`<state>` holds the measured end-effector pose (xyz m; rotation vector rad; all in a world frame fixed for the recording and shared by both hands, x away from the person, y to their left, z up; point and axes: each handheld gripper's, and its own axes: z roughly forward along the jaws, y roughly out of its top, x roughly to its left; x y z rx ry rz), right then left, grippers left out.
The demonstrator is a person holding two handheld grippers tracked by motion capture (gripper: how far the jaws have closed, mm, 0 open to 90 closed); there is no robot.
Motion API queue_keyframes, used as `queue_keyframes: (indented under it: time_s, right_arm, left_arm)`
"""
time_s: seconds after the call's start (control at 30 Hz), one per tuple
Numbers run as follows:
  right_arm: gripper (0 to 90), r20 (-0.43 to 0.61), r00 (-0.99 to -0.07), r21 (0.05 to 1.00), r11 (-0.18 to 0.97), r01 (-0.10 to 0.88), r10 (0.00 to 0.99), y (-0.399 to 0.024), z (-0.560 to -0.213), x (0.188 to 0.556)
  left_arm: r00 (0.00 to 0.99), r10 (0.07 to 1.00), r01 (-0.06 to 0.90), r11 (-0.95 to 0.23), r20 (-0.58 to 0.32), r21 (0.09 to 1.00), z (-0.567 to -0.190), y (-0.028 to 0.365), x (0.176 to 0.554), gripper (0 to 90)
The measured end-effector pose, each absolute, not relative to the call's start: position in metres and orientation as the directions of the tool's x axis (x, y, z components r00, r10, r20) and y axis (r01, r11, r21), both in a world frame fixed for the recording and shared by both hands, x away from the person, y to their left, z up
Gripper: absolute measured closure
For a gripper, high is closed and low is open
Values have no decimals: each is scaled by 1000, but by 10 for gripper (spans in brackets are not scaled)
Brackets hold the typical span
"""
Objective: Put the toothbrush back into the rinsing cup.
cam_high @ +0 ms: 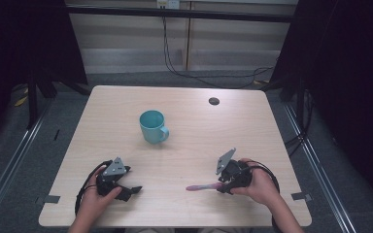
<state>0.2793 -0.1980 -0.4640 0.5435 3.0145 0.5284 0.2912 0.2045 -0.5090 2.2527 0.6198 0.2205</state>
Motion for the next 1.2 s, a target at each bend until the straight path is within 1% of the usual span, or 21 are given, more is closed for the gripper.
queue_keyframes:
  time_s: [0.03, 0.23, 0.3, 0.4, 0.5, 0.57, 0.6, 0.63, 0.7, 0.73, 0.77, 0.93, 1.2]
  right_arm:
    - [622, 14, -944, 328, 891, 315, 329, -197, -465, 280]
    - [649, 32, -939, 301, 893, 335, 341, -192, -467, 281]
    - [660, 32, -946, 290, 902, 318, 323, -192, -469, 282]
    - [679, 42, -943, 283, 901, 329, 331, -191, -469, 283]
    - [737, 46, -949, 265, 913, 311, 311, -191, -468, 285]
    - [752, 48, -952, 262, 916, 305, 304, -191, -468, 286]
    - [788, 46, -953, 263, 917, 300, 299, -191, -468, 286]
    - [795, 52, -949, 260, 914, 313, 310, -191, -468, 286]
    - [798, 57, -950, 257, 915, 311, 307, -191, -468, 286]
    - [798, 56, -956, 260, 920, 293, 289, -191, -468, 287]
    - [800, 61, -954, 248, 921, 300, 294, -191, -467, 286]
    - [802, 69, -952, 243, 920, 307, 299, -191, -467, 285]
    - [802, 52, -950, 274, 911, 309, 307, -197, -461, 286]
  left_arm:
    - [866, 500, 364, -580, -35, 729, -509, 204, 291, 139]
    - [866, 498, 364, -582, -35, 727, -509, 205, 291, 139]
    - [866, 498, 364, -582, -35, 727, -509, 205, 291, 139]
    - [866, 499, 364, -580, -35, 728, -509, 204, 291, 139]
    - [866, 498, 364, -582, -35, 727, -509, 205, 291, 139]
    - [866, 498, 364, -582, -35, 727, -509, 205, 291, 139]
    - [866, 498, 364, -582, -35, 727, -509, 205, 291, 139]
    - [866, 498, 364, -582, -35, 727, -509, 205, 291, 139]
    - [866, 498, 364, -582, -35, 727, -509, 205, 291, 139]
    - [866, 498, 364, -582, -35, 727, -509, 205, 291, 139]
    - [866, 498, 364, -582, -35, 727, -509, 205, 291, 139]
    - [866, 499, 364, -582, -35, 727, -509, 205, 291, 139]
    - [866, 498, 364, -582, -35, 727, -509, 205, 291, 139]
